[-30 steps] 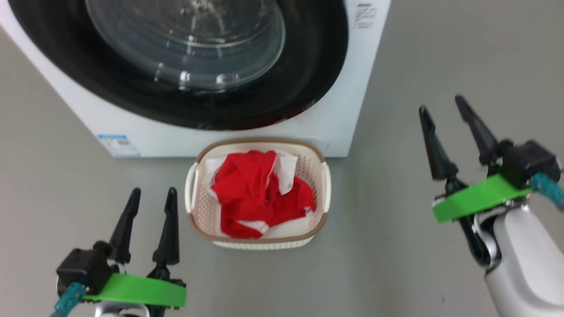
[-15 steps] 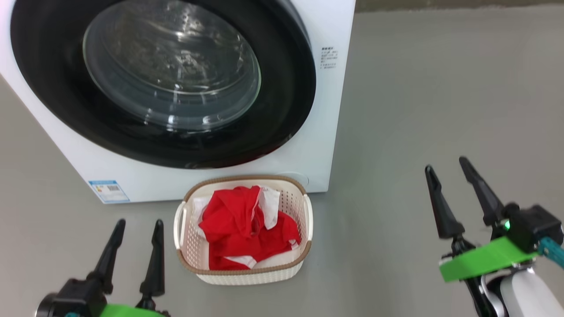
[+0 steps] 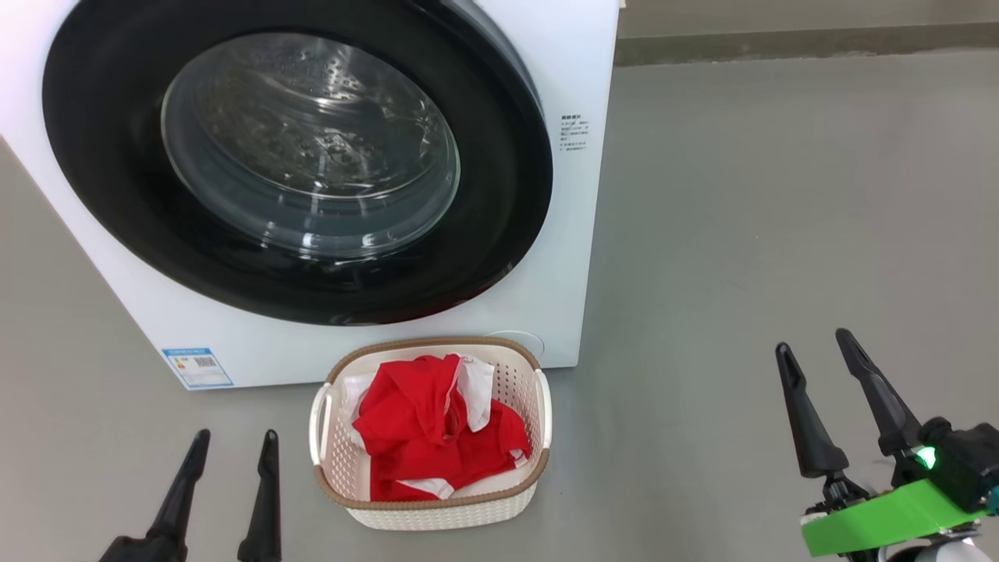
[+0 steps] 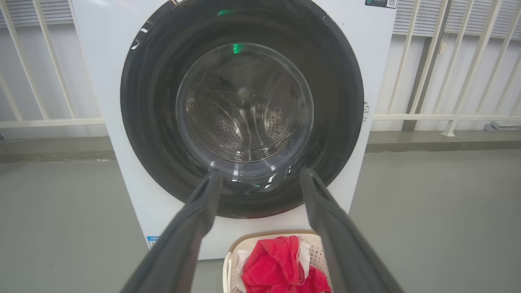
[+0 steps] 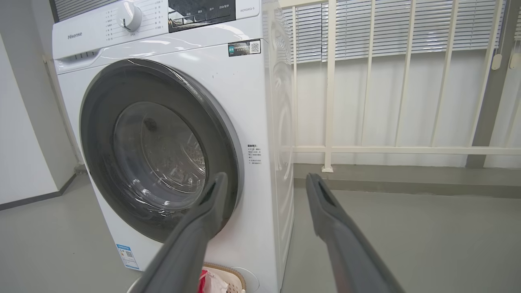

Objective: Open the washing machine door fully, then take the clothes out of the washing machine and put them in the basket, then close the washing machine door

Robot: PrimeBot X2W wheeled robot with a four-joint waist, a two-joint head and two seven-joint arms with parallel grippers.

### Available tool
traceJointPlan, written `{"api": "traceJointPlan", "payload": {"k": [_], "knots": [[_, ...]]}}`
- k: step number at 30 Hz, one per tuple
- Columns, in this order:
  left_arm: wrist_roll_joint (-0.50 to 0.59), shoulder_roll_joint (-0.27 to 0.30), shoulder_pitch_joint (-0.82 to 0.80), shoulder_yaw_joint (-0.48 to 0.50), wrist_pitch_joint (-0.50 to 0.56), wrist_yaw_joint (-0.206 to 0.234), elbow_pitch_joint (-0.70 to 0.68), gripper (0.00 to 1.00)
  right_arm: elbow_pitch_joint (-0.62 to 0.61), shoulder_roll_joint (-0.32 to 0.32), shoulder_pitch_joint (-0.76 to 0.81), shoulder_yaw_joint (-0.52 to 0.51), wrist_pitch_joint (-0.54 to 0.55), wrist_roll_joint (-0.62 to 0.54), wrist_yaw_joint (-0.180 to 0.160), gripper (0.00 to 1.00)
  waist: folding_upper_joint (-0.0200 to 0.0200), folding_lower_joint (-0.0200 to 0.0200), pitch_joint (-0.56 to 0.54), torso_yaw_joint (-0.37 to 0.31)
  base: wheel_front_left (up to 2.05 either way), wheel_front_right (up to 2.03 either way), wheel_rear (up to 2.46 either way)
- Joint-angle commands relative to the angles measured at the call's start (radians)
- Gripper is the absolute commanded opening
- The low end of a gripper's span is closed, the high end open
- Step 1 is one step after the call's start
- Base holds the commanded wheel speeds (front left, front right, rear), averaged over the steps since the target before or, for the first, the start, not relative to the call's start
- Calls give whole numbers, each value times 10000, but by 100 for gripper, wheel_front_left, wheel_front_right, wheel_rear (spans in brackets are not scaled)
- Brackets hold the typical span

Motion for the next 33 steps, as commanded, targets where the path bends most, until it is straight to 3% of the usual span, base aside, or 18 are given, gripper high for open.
{"api": "traceJointPlan", "payload": {"k": [1,17,18,26,30,33], "knots": [[-16,76,-122,366,-88,-16,-344,100,-314,-185,-37,116,-25,65,-11,100,0,0,-53,-5,0,0,0],[384,1,135,403,-88,-17,-417,100,-259,-276,160,250,-25,66,-11,100,0,0,-275,13,0,0,0],[295,-44,302,67,0,-12,-125,0,-21,-59,327,50,0,12,0,0,0,0,-277,13,0,0,0],[8,-177,351,30,173,-13,522,0,566,210,511,161,71,252,2,0,0,1,-270,15,0,0,0],[-476,-172,294,54,304,-18,547,0,600,225,467,122,180,666,1,0,0,22,-274,14,0,0,0],[-840,-168,270,50,378,-22,555,0,636,238,433,94,262,974,1,0,0,9,-259,13,0,0,0]]}}
